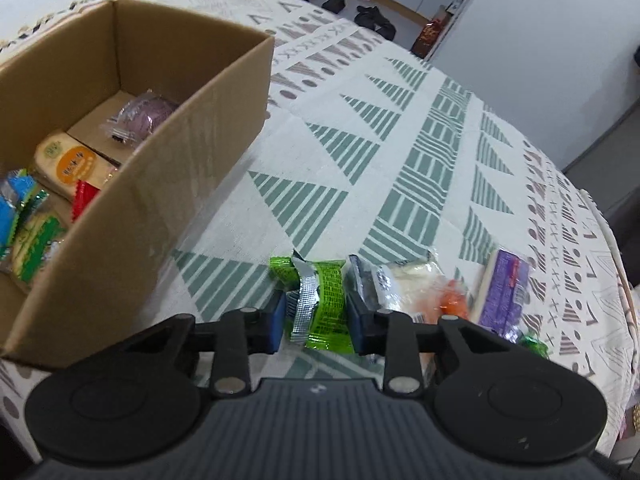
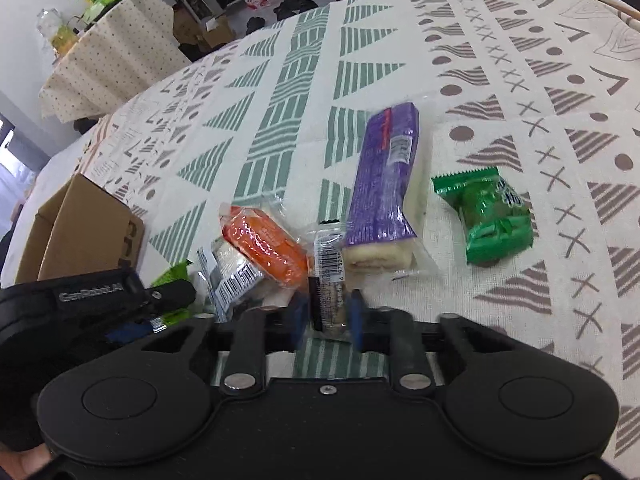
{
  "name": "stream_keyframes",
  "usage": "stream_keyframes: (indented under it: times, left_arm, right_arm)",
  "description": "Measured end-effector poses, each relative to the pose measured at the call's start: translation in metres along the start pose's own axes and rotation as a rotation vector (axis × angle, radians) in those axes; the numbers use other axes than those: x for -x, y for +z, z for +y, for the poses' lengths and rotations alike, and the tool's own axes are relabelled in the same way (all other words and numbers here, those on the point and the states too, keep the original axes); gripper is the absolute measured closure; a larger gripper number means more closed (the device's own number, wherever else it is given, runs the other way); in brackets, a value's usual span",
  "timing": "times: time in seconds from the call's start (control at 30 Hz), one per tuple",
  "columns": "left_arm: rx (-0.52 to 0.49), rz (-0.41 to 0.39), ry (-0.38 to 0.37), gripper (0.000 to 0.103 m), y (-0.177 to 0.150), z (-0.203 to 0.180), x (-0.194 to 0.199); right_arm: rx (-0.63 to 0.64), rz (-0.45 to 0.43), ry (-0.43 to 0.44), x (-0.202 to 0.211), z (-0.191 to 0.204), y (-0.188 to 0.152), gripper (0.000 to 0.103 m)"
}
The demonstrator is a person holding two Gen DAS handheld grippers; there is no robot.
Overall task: Organize snacks
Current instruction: 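Grasp the green packet with the left gripper while the right grasps the clear stick snack, then carry both held snacks over the cardboard box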
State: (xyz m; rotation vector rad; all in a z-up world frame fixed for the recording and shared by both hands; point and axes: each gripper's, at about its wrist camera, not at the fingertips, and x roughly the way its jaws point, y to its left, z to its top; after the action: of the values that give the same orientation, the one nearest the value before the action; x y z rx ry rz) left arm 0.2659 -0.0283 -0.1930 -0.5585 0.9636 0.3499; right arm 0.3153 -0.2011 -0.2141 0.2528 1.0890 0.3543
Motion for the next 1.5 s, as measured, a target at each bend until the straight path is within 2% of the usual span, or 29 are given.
stream_keyframes:
  times: [0.1,0.3,0.6,0.97,1.23,1.5]
  left_arm:
    - [-0.017,0.000,-0.016,0.072,-0.002,-0.001,0.011]
    - [-0.076,-0.014,-0.070,0.072,-0.006,-0.002,0.035]
    - [-0.106,-0.093,-0.143,0.072,-0.006,0.001,0.080]
    - [-0.119,-0.165,-0.166,0.072,-0.006,0.012,0.112]
    - [-0.101,-0.216,-0.185,0.072,0.001,0.027,0.131]
    - [-0.066,-0.244,-0.195,0.072,0.025,0.049,0.139]
  right_arm:
    - [-0.039,-0.004,0.014,0.010,-0.004,-0.003,0.083]
    - [-0.068,-0.072,0.018,0.042,-0.008,-0.011,0.083]
    - [-0.097,-0.185,0.024,0.084,-0.005,-0.018,0.083]
    - [-0.106,-0.278,0.077,0.121,0.009,-0.026,0.083]
    - [-0.030,-0.281,0.107,0.134,0.032,-0.031,0.083]
    - [0.031,-0.275,0.134,0.138,0.067,-0.028,0.083]
